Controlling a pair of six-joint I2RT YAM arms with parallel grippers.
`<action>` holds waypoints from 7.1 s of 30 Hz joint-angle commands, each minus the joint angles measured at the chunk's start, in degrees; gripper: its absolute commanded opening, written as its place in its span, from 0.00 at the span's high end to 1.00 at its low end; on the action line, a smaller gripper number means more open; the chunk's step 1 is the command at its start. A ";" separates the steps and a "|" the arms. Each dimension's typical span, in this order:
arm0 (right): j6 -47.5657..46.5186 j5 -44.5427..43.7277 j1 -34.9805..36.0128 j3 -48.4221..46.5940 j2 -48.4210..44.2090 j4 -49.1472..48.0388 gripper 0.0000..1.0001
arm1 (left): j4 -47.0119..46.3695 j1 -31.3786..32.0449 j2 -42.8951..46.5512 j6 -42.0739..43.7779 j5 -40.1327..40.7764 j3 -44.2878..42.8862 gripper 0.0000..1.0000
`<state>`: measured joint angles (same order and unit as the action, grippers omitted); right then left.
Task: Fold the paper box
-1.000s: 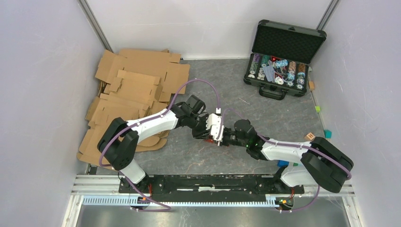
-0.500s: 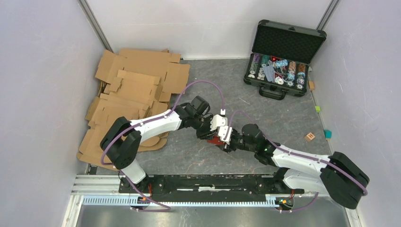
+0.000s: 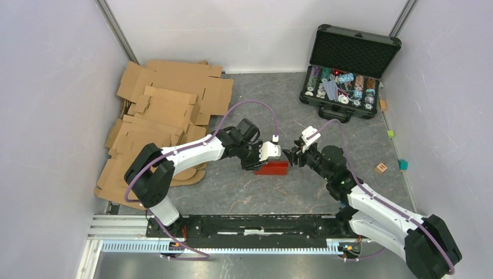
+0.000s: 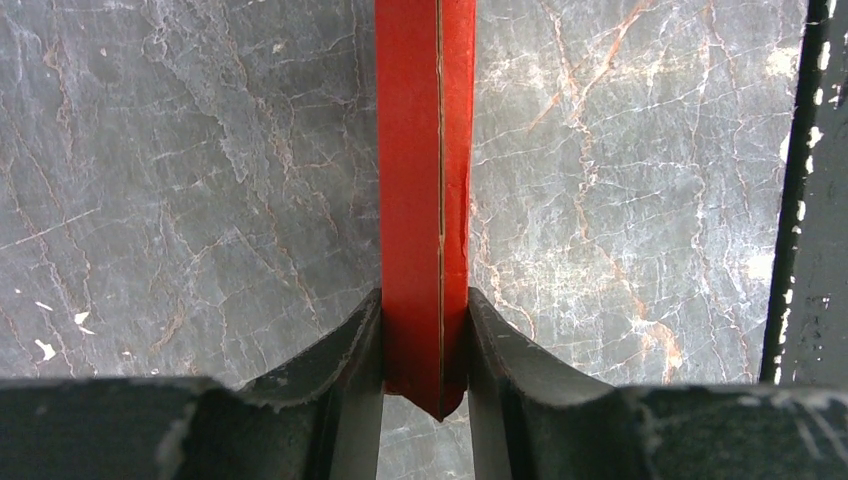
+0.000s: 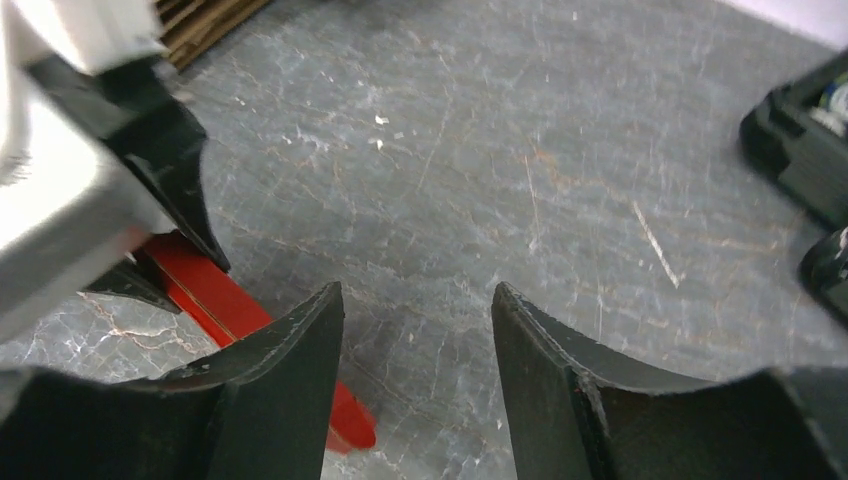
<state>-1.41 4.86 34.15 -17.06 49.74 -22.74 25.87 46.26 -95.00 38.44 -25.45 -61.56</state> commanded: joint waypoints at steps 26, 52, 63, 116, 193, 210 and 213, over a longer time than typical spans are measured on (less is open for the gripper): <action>16.25 12.44 -1.33 -1.31 13.56 -2.60 0.40 | 5.02 2.69 -5.59 -10.91 10.29 -1.98 0.60; 12.97 11.81 -1.32 2.24 16.06 -5.00 0.57 | 2.27 4.10 -8.18 -15.45 7.80 -7.56 0.46; 12.95 11.28 -1.40 2.90 15.53 -6.51 0.58 | 0.07 4.09 -6.55 -15.24 5.43 -7.05 0.41; 11.75 6.49 -1.54 1.43 10.61 -3.66 0.47 | 3.88 5.86 -11.09 -16.08 7.35 -10.35 0.68; -18.36 8.28 -1.88 9.11 9.10 -19.75 0.68 | 4.28 8.74 -9.81 -23.73 16.13 -6.30 0.97; -15.21 5.44 -1.83 6.14 7.54 -10.60 0.78 | 4.72 9.19 -10.34 -23.69 17.81 -6.73 0.98; -15.16 3.79 -1.83 6.82 6.19 -10.30 0.75 | 4.82 9.36 -10.38 -23.61 18.05 -6.82 0.98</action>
<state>-17.54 12.80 32.58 -9.10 57.65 -35.46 26.22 54.72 -103.66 15.46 -8.99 -69.14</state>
